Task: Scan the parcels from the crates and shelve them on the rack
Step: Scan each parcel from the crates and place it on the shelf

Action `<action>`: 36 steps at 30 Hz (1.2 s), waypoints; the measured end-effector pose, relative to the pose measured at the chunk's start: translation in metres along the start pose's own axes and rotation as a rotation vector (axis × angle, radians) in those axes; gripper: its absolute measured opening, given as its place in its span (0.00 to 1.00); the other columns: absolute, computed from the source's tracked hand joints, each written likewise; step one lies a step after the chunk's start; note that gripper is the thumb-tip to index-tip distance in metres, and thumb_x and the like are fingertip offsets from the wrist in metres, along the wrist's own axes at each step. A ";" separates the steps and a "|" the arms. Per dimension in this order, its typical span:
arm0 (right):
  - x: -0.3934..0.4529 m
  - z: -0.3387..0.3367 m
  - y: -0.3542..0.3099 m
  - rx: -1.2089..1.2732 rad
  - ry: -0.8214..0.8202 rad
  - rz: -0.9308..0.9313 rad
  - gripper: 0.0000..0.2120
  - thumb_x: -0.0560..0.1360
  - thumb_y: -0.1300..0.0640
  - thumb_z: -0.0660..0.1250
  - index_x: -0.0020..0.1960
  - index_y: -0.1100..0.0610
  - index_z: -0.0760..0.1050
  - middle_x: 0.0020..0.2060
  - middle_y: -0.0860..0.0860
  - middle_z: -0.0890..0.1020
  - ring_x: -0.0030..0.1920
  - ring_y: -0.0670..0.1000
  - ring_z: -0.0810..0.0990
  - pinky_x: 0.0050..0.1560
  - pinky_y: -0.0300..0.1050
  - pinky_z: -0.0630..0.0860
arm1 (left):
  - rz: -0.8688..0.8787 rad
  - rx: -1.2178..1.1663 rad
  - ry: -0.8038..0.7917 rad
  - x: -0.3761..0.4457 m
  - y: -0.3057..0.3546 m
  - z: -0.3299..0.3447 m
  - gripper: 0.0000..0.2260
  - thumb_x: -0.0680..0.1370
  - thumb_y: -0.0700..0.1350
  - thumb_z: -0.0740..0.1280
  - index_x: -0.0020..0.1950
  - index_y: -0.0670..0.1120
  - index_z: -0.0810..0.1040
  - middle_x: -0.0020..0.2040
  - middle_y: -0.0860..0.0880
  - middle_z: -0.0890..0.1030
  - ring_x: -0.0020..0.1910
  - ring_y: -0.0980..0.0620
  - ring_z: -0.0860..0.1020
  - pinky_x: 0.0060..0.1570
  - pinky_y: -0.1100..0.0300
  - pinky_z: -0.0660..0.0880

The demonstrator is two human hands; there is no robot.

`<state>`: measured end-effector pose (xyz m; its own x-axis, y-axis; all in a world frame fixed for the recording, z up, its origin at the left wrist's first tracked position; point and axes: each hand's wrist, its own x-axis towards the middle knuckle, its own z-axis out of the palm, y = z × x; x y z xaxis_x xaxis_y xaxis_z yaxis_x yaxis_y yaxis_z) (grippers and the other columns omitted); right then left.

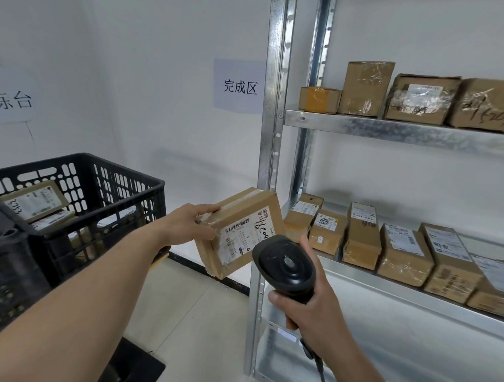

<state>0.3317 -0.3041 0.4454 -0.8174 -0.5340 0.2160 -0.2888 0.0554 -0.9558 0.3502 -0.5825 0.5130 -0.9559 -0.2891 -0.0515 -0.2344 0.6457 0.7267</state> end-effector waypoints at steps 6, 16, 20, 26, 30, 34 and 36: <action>-0.002 -0.001 0.001 -0.009 0.003 -0.009 0.49 0.69 0.64 0.76 0.74 0.30 0.54 0.55 0.41 0.79 0.30 0.41 0.78 0.32 0.42 0.78 | -0.009 -0.016 -0.011 -0.003 -0.001 -0.001 0.29 0.75 0.41 0.70 0.74 0.56 0.67 0.61 0.47 0.76 0.56 0.53 0.75 0.56 0.60 0.67; -0.011 0.003 0.008 0.146 0.018 0.005 0.45 0.73 0.66 0.73 0.70 0.27 0.55 0.47 0.53 0.84 0.28 0.55 0.74 0.31 0.49 0.77 | -0.028 -0.789 0.218 -0.016 -0.027 0.063 0.44 0.74 0.33 0.68 0.79 0.58 0.47 0.66 0.47 0.72 0.60 0.46 0.77 0.68 0.46 0.69; -0.015 0.005 0.007 0.178 0.013 0.022 0.44 0.73 0.67 0.73 0.67 0.26 0.55 0.42 0.50 0.84 0.28 0.55 0.74 0.31 0.49 0.78 | -0.035 -0.915 0.225 -0.017 -0.030 0.097 0.43 0.73 0.28 0.65 0.77 0.60 0.51 0.62 0.44 0.76 0.57 0.46 0.80 0.59 0.52 0.76; -0.020 0.001 0.008 0.172 0.011 0.056 0.44 0.72 0.67 0.73 0.69 0.29 0.55 0.41 0.49 0.83 0.28 0.54 0.74 0.32 0.48 0.78 | -0.068 -0.935 0.202 -0.015 -0.032 0.105 0.50 0.64 0.36 0.69 0.78 0.61 0.48 0.64 0.46 0.76 0.62 0.46 0.78 0.68 0.45 0.70; -0.022 -0.001 0.007 0.155 0.014 0.065 0.44 0.73 0.67 0.72 0.71 0.31 0.54 0.42 0.50 0.83 0.28 0.53 0.74 0.32 0.47 0.78 | -0.052 -0.935 0.197 -0.011 -0.037 0.107 0.49 0.63 0.36 0.71 0.76 0.64 0.52 0.63 0.45 0.77 0.61 0.45 0.78 0.67 0.45 0.70; -0.023 -0.004 0.006 0.128 0.017 0.055 0.44 0.73 0.67 0.72 0.69 0.30 0.53 0.36 0.47 0.83 0.28 0.54 0.73 0.31 0.46 0.78 | -0.067 -0.915 0.178 -0.010 -0.040 0.110 0.53 0.57 0.42 0.76 0.75 0.66 0.53 0.63 0.47 0.77 0.62 0.45 0.78 0.67 0.45 0.71; -0.024 -0.004 0.006 0.131 0.022 0.064 0.44 0.73 0.67 0.72 0.69 0.30 0.53 0.37 0.47 0.83 0.27 0.53 0.73 0.30 0.46 0.77 | -0.072 -0.919 0.172 -0.010 -0.043 0.112 0.53 0.56 0.43 0.76 0.75 0.66 0.53 0.63 0.47 0.77 0.62 0.45 0.78 0.67 0.44 0.70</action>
<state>0.3469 -0.2874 0.4350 -0.8430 -0.5144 0.1572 -0.1699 -0.0226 -0.9852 0.3497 -0.5283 0.4057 -0.8882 -0.4542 -0.0692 0.0094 -0.1685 0.9857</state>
